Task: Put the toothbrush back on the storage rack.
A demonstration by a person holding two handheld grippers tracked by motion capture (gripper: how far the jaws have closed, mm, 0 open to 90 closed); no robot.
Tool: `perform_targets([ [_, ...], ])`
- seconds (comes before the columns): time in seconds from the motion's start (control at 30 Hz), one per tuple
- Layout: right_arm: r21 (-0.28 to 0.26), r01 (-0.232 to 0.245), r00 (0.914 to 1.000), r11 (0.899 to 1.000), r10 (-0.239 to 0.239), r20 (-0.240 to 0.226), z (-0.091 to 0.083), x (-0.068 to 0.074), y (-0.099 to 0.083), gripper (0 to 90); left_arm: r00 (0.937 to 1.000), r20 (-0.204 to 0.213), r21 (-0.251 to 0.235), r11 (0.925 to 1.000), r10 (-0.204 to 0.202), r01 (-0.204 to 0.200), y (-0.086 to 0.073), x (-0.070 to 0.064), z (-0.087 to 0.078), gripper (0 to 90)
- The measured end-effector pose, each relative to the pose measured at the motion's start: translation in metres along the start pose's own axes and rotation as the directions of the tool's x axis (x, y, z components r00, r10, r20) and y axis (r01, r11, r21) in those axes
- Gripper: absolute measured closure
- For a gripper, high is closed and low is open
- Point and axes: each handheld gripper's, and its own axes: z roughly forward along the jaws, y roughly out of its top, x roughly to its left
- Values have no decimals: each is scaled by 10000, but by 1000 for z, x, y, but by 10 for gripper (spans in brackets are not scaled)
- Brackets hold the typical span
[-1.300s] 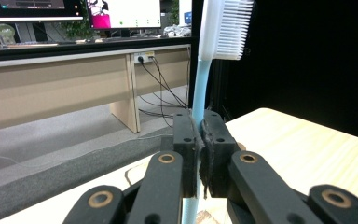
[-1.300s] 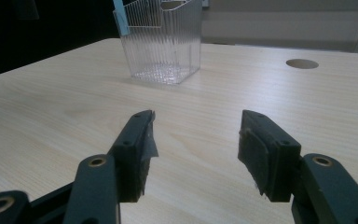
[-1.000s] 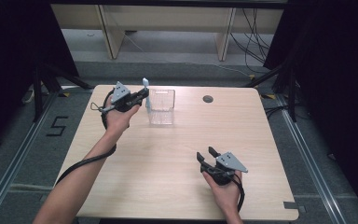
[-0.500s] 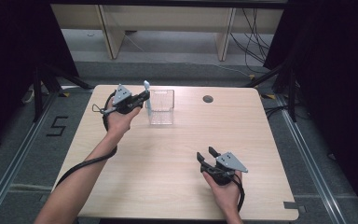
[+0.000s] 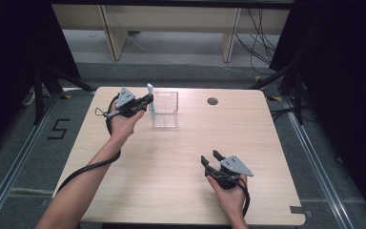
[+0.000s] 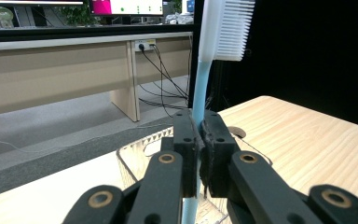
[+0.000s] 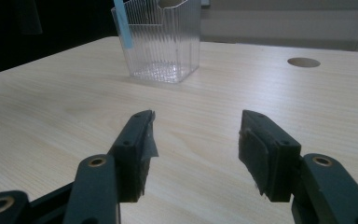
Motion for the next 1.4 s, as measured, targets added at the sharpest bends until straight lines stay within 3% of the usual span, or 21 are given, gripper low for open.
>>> perform_targets([
  [0.13, -102, 150, 9998, 9998, -148, 167, 0, 0, 0, 458, 10000, -26, 33, 10000, -3, 3, -1, 0, 0, 852],
  [0.17, 97, -217, 9994, 9997, 214, 254, -1, 3, 0, 458, 10000, -23, 38, 10000, -33, 33, -2, 0, 1, 852],
  [0.43, 54, -203, 9996, 9998, 202, 177, 0, 2, -1, 458, 10000, -43, 95, 9999, -56, 56, -4, 2, 1, 851],
  [0.5, -92, 184, 9997, 9998, -183, 145, 0, -1, 0, 458, 9999, -76, 106, 9999, -110, 111, -5, 2, 1, 852],
  [0.67, 53, 280, 9994, 9996, -281, 211, 0, -1, 0, 458, 9999, -82, 159, 9998, -114, 115, -7, 3, 2, 851],
  [0.73, 53, -152, 9999, 9999, 152, 73, 0, 2, -1, 458, 9999, -84, 180, 9998, -131, 133, -7, 3, 2, 851],
  [0.97, 55, -67, 9999, 10000, 66, 123, 1, 2, -1, 458, 9998, -94, 320, 9993, -180, 183, -11, 5, 1, 851],
  [1.07, 302, -85, 9999, 9995, 81, 147, 0, 2, 0, 458, 9998, -103, 353, 9992, -182, 185, -12, 6, 1, 851],
  [1.4, 64, -38, 10000, 10000, 37, 92, 2, 2, -2, 458, 9997, -96, 488, 9985, -246, 250, -16, 5, 1, 851],
])
